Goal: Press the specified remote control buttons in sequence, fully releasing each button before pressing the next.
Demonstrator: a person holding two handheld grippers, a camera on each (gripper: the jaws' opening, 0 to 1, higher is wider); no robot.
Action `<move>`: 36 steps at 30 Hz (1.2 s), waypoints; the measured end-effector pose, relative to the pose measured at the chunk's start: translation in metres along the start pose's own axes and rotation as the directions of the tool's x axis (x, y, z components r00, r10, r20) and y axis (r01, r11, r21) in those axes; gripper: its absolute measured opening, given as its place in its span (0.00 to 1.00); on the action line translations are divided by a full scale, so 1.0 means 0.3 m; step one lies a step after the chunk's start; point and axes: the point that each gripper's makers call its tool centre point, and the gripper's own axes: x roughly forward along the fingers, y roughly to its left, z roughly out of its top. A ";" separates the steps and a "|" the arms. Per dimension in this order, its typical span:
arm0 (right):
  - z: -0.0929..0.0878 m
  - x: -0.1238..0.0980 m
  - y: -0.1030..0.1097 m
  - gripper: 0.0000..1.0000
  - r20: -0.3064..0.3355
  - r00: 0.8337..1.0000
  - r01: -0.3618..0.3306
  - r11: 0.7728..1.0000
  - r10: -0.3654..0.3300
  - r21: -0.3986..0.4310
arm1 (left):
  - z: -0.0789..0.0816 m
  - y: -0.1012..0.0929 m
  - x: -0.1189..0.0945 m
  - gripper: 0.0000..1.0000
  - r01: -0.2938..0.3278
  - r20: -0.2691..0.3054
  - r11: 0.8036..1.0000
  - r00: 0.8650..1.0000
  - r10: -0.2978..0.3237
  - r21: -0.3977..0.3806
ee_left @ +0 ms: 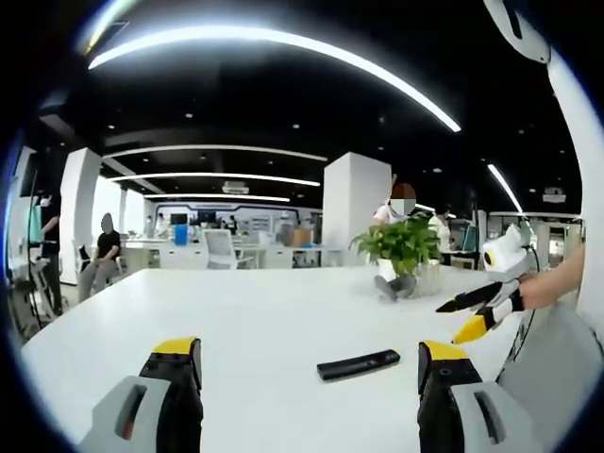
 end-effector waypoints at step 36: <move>0.003 -0.131 -0.065 0.93 0.102 0.976 0.198 0.978 -0.191 -0.066 | -0.009 0.001 -0.007 0.96 -0.004 -0.025 1.000 1.000 0.004 0.000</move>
